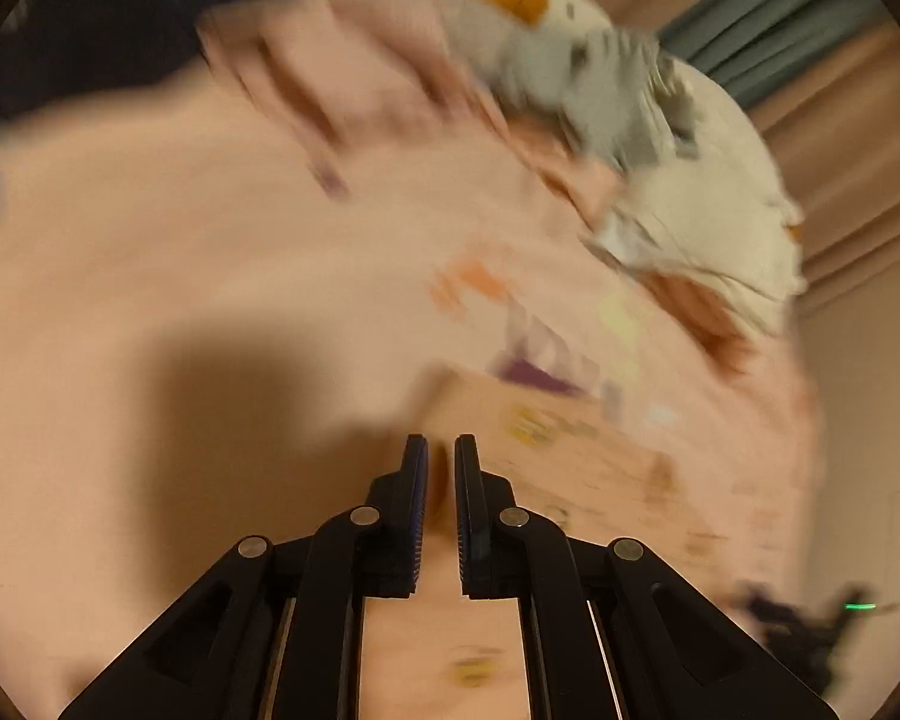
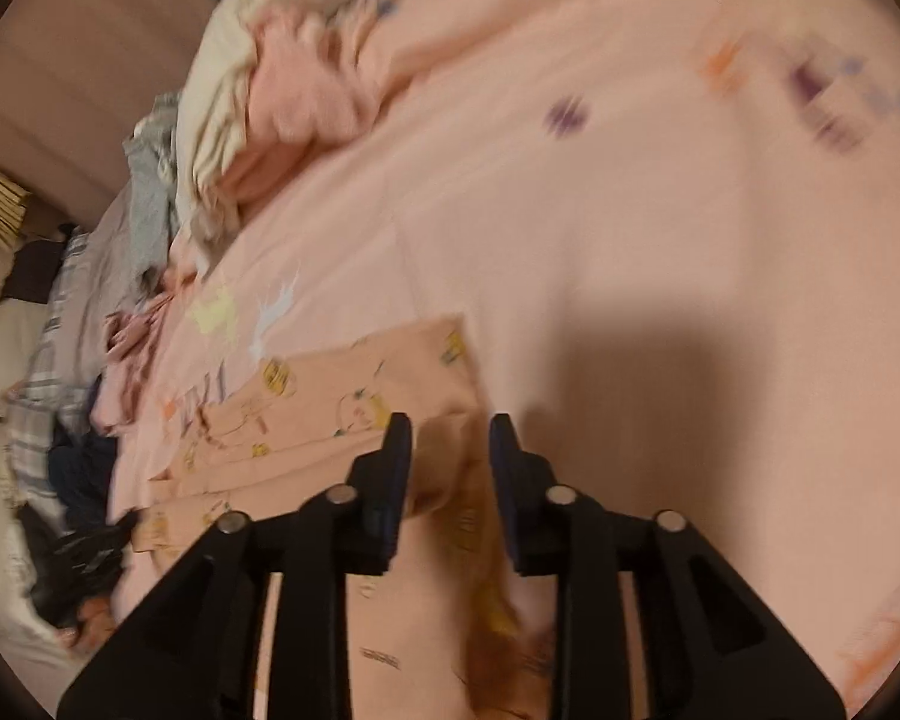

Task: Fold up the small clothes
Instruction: 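Lift the hem with both tools and fold it toward the collar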

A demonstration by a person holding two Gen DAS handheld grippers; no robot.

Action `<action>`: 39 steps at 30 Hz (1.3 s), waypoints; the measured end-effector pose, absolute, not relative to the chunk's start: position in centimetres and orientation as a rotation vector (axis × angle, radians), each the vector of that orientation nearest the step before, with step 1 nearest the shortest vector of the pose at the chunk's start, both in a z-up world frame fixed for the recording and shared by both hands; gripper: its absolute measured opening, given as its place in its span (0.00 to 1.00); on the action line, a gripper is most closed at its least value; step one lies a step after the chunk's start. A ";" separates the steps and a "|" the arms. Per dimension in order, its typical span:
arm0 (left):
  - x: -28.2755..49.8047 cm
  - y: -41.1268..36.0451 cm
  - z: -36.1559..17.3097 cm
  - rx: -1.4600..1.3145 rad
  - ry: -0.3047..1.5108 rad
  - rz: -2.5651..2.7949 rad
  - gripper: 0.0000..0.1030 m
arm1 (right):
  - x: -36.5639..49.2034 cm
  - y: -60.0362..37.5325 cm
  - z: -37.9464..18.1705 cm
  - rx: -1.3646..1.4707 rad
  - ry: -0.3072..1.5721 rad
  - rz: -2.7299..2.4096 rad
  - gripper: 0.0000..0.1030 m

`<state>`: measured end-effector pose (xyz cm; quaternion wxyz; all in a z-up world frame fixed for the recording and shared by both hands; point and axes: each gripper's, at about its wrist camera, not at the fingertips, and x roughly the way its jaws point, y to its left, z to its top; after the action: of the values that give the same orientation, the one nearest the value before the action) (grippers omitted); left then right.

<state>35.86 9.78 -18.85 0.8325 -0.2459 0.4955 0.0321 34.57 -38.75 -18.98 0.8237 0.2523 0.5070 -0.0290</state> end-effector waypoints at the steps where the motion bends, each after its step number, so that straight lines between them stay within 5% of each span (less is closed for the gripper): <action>1: 35.1 9.5 -17.8 -0.435 1.026 0.104 0.03 | 34.0 -38.9 -18.3 0.527 1.069 -0.067 0.43; 3: 33.2 8.2 -16.1 -0.305 0.997 0.078 0.03 | 32.7 -38.9 -16.9 0.522 1.042 -0.043 0.42; 5: 31.6 6.4 -16.0 -0.276 1.031 -0.036 0.03 | 31.9 -38.0 -16.3 0.489 1.048 0.007 0.16; 7: 30.6 4.9 -17.0 -0.292 1.080 -0.106 0.03 | 31.2 -36.3 -16.6 0.437 1.068 0.023 0.10; 14: 32.1 -1.0 -21.6 -0.247 1.175 -0.165 0.03 | 32.1 -32.0 -22.5 0.413 1.212 0.070 0.09; 25: 43.3 0.0 -22.0 -0.342 1.149 0.004 0.03 | 43.4 -32.3 -22.0 0.355 1.176 -0.016 0.11; 30: 41.0 3.3 -18.3 -0.369 1.023 0.027 0.03 | 41.7 -34.8 -18.4 0.391 1.073 0.023 0.12; 39: 38.1 -0.6 -22.1 -0.297 1.203 -0.160 0.03 | 36.9 -31.7 -20.4 0.267 1.176 0.105 0.13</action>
<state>38.12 -0.56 -22.12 0.8110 -0.1391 0.5633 -0.0750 36.92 -31.73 -20.42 0.8224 0.1255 0.5528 0.0493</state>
